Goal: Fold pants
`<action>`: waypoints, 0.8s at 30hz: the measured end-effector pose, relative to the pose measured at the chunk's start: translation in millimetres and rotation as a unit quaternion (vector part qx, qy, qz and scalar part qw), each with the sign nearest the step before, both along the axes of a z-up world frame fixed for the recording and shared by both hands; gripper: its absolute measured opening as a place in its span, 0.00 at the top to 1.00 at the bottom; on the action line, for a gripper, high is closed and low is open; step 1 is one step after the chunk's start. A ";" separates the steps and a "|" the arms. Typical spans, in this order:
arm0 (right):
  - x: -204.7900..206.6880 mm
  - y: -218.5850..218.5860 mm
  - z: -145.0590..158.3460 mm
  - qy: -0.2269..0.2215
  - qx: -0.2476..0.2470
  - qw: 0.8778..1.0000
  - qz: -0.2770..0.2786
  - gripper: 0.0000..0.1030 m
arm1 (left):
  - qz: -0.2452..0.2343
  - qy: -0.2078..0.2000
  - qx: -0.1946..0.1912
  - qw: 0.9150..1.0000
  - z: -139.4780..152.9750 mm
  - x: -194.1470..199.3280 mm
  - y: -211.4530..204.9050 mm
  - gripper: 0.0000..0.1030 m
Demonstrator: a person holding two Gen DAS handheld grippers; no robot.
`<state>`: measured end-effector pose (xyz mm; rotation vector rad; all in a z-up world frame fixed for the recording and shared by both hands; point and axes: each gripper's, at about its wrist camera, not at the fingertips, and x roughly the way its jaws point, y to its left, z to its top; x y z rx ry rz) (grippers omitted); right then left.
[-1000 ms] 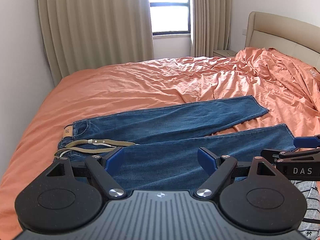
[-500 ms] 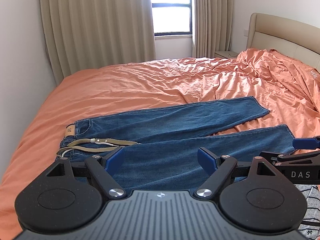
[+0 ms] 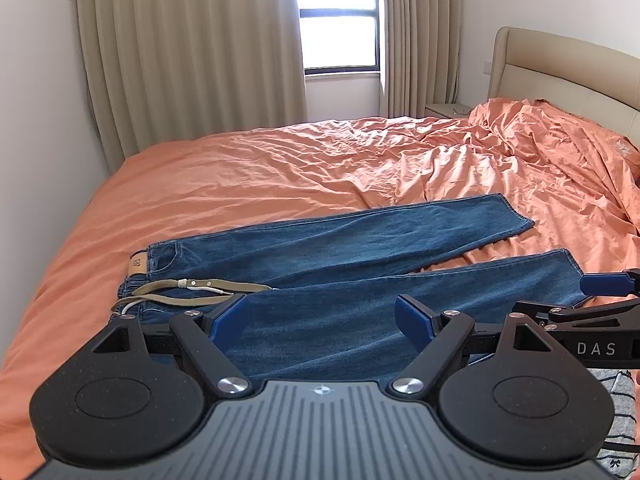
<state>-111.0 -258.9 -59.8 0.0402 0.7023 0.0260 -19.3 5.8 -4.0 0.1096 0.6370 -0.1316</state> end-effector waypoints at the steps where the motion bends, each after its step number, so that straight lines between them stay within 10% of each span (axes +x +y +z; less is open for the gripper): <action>1: -0.8 -0.9 0.2 -0.001 0.000 1.000 0.000 0.21 | -0.001 -0.001 -0.001 1.000 2.4 0.0 -1.0 0.06; 24: -6.6 -0.6 3.8 -0.003 0.001 1.000 -0.006 0.21 | -0.002 0.002 0.000 1.000 4.2 -4.3 -4.9 0.06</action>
